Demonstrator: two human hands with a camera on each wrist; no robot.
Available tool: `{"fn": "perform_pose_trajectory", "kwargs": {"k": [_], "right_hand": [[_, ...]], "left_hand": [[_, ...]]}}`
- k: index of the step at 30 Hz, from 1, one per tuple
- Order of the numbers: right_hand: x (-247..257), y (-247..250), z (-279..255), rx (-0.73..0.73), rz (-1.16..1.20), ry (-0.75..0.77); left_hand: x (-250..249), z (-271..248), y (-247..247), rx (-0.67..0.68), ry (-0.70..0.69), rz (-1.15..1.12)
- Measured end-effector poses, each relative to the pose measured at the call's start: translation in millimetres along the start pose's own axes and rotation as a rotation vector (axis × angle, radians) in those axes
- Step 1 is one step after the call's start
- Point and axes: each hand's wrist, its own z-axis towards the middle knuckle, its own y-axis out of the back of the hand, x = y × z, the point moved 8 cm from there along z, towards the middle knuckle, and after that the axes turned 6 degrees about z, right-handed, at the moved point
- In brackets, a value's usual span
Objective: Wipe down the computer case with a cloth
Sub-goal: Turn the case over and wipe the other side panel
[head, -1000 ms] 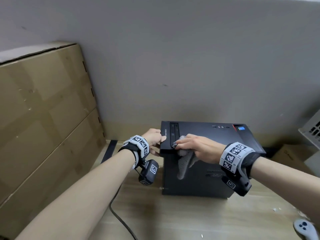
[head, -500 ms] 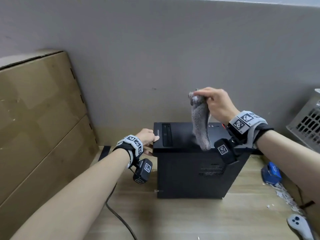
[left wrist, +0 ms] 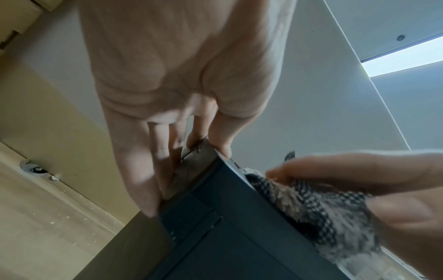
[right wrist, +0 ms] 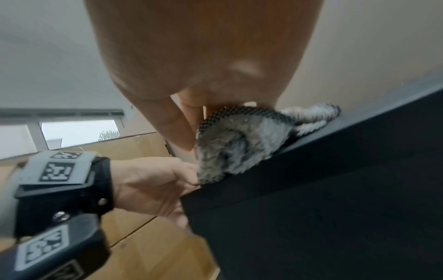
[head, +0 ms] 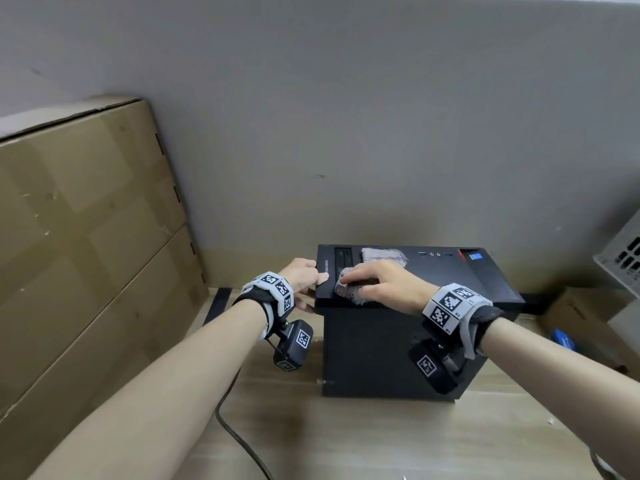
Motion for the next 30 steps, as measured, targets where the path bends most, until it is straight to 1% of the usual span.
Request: {"fn": "perform_pose_trajectory", "kwargs": {"k": [1,2,6,8,10,12,17,20,24,28,30], "right_hand": [[2.1,-1.8,2.1,-0.025,0.003,0.036],[3.4,-2.6,4.0,-0.059,-0.043,0.073],[5.0,-2.7,3.5,-0.235,-0.356,0.193],[11.1,-3.3,1.4,-0.280,-0.485,0.273],[11.3,-9.1,2.3,-0.240,-0.543,0.290],[9.8,-15.2,3.7,-0.198,-0.550,0.283],[10.0,-20.7,7.7,-0.241,-0.491,0.307],[12.4,-21.9,7.1,-0.211,-0.486,0.353],[13.7,-21.9,9.4,-0.128,-0.522,0.397],[15.4,-27.8,13.6,-0.145,-0.545,0.368],[14.9,-28.9,8.8,-0.140,-0.559,0.378]], "left_hand": [[-0.2,-1.4,0.2,0.003,-0.005,0.002],[-0.4,-2.6,0.0,0.009,-0.012,0.000],[-0.2,-5.3,-0.7,0.014,-0.033,0.013],[0.7,-4.0,-0.2,0.008,-0.039,0.021],[1.0,-2.9,-0.4,0.008,-0.037,0.018],[-0.1,-3.7,-1.3,0.010,-0.039,0.015],[0.3,-2.6,-0.5,0.011,-0.027,0.035],[2.4,-2.1,1.7,0.009,-0.026,0.062],[5.8,-7.3,3.7,0.015,-0.023,0.065],[5.2,-7.5,4.3,-0.001,-0.022,0.058],[4.3,-8.7,4.0,-0.005,-0.018,0.054]]}}
